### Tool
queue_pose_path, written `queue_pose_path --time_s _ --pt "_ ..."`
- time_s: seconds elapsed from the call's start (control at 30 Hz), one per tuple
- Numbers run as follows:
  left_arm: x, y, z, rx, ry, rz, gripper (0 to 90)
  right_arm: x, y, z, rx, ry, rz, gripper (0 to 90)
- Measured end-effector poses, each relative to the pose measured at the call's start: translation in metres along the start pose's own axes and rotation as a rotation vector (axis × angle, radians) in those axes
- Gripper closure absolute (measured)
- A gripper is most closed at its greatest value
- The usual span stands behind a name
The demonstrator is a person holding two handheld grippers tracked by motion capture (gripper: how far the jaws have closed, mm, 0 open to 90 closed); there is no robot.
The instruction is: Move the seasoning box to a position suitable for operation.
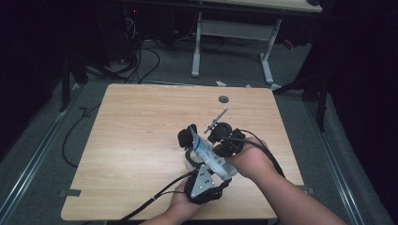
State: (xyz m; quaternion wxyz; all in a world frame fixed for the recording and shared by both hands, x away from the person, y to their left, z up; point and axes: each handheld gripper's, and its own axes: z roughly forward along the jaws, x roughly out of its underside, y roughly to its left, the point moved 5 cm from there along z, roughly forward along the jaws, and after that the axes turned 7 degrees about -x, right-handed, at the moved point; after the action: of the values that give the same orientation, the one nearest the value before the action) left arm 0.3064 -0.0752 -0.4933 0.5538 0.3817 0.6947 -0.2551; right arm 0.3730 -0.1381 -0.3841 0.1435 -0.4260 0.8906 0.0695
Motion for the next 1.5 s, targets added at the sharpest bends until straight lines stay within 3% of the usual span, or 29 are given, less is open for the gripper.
queue_pose_path --time_s 1.5 --pt "0.0025 -0.0014 -0.0001 -0.004 -0.015 -0.016 50.2 -0.0028 0.0 0.001 -0.003 0.01 -0.011 90.0"
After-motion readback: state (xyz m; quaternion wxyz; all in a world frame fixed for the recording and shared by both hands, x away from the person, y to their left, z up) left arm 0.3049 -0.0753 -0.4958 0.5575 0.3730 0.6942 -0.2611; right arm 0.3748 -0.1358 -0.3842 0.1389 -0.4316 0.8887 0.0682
